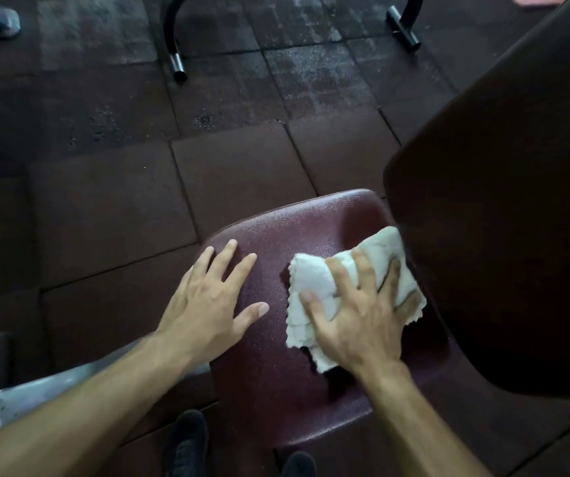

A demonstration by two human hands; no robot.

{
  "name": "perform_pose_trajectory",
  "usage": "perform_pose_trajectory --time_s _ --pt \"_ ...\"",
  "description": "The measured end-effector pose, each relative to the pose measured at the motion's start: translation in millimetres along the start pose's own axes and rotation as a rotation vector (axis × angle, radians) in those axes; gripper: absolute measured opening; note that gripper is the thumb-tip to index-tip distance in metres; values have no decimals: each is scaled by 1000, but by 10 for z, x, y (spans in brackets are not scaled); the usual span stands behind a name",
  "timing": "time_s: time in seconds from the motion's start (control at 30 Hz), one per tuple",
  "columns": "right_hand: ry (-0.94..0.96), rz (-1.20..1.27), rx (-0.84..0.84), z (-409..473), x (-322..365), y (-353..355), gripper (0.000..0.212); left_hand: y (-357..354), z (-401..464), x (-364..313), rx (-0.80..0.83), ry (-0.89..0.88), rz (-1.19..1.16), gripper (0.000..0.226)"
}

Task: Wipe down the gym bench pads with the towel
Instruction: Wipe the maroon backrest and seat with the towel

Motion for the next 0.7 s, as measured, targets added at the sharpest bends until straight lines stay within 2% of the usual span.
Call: perform_pose_trajectory --time_s 0.17,0.3,0.4,0.47,0.5,0.6,0.7 --pt "5 9 46 -501 368 -79 74 117 -208 12 -298 11 -234 60" --pt "10 94 59 -513 550 -59 78 185 -494 107 -470 187 -443 36" --pt "-35 236 -2 -533 197 166 73 24 -743 31 -443 333 -544 38" --pt "-191 313 -148 -566 -338 399 59 -105 -823 -187 -367 306 -492 45" --pt "-261 339 -113 -560 -565 397 50 -189 -835 -293 -312 296 -473 50" --pt "-315 464 233 -508 -833 120 46 -325 -837 -408 -265 424 -550 62" --pt "-247 383 276 -367 -765 172 46 -343 -846 -408 -307 643 -702 48"
Point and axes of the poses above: each hand's wrist, its own z-axis towards the middle knuckle, its own y-axis out of the back of the hand, x = y × z, the point moved 9 cm from there along z, towards the middle knuckle, and after that the axes turned 10 degrees about -z, right-handed, at the moved point
